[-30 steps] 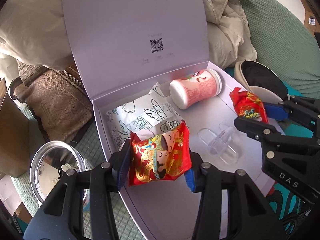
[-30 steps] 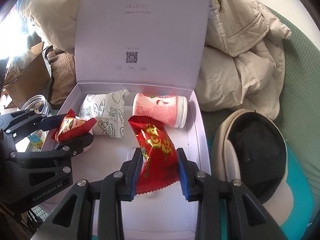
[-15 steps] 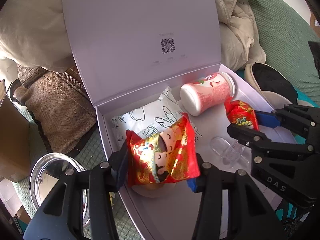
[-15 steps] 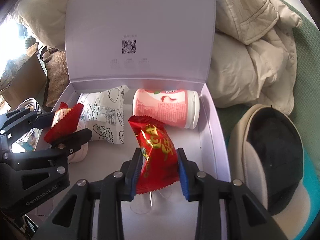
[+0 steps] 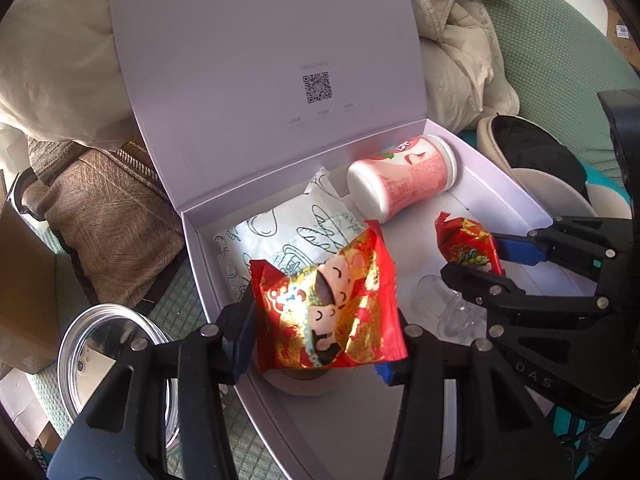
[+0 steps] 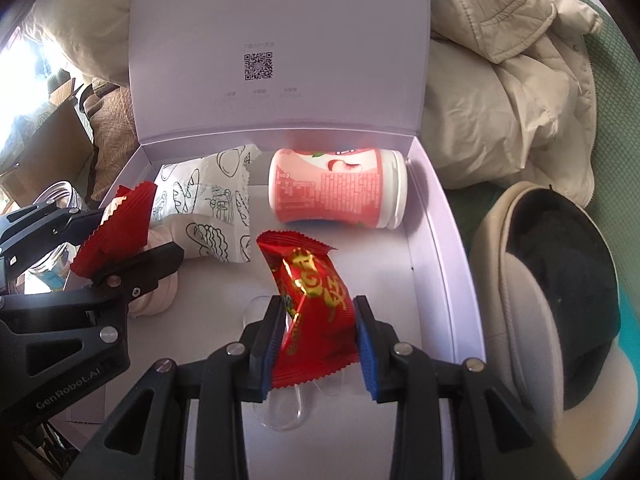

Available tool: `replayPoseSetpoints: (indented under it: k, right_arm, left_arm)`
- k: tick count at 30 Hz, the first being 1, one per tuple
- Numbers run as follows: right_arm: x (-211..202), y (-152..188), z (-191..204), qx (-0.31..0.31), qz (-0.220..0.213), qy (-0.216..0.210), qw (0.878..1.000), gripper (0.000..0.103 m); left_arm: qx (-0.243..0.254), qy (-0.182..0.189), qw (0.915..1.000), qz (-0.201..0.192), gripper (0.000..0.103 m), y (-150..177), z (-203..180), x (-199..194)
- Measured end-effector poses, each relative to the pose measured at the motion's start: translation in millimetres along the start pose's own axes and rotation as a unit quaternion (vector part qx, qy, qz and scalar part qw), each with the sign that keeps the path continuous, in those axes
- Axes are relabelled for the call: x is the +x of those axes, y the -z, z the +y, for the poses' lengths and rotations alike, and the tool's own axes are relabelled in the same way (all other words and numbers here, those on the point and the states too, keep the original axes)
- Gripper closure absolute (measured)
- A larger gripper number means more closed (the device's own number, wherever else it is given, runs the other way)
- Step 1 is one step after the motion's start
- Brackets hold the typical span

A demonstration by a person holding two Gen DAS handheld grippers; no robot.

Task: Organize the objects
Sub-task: 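Lower the red packet and candy into the box and open both tools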

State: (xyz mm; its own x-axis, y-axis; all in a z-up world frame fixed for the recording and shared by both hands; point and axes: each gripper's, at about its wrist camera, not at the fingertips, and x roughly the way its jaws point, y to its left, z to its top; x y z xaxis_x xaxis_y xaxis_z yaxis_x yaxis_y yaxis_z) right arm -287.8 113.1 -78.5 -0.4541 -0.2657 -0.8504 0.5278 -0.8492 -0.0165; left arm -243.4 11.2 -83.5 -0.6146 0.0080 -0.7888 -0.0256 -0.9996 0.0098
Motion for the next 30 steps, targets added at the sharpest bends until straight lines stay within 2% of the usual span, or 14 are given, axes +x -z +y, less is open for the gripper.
replayPoseSetpoints:
  k: [5, 9, 12, 16, 21, 22, 25, 29, 30]
  right_arm:
    - [-0.9, 1.3, -4.5, 0.013, 0.0, 0.0, 1.0, 0.062]
    - [-3.4, 3.5, -6.0, 0.02, -0.001, -0.004, 1.0, 0.062]
    - [-7.3, 4.8, -6.1, 0.024, -0.006, -0.005, 1.0, 0.062]
    - [-14.7, 5.7, -5.2, 0.025, -0.017, -0.005, 1.0, 0.066]
    - [-19.6, 5.7, -3.7, 0.026, -0.018, -0.004, 1.0, 0.066]
    - [-20.8, 6.0, -3.8, 0.027, -0.019, -0.002, 0.999, 0.066]
    - [-25.8, 7.4, -4.9, 0.03, -0.023, 0.004, 0.999, 0.065]
    - [-32.3, 11.1, -8.5, 0.033, -0.024, 0.012, 0.999, 0.063]
    - [-36.7, 15.3, -10.4, 0.033, -0.025, 0.014, 0.999, 0.062]
  left_arm:
    - [0.011, -0.001, 0.9999, -0.009, 0.057, -1.4, -4.8, -2.5]
    - [0.033, -0.028, 0.9989, -0.019, 0.057, -1.6, -11.6, -4.6]
    - [0.029, -0.022, 0.9992, -0.014, 0.057, -1.5, -9.9, -4.2]
    - [0.021, -0.038, 0.9986, -0.03, 0.057, 0.1, -2.3, -13.9]
    - [-0.008, -0.006, 0.9993, -0.037, 0.057, -0.3, 5.7, -19.5]
    - [-0.009, -0.007, 0.9992, -0.038, 0.056, -0.7, 5.4, -19.7]
    - [-0.004, -0.025, 0.9988, -0.041, 0.044, -2.0, 1.9, -20.6]
    - [0.014, -0.027, 0.998, -0.055, 0.029, -1.4, -6.4, -25.3]
    - [0.02, -0.028, 0.9977, -0.059, 0.028, -1.0, -8.8, -27.1]
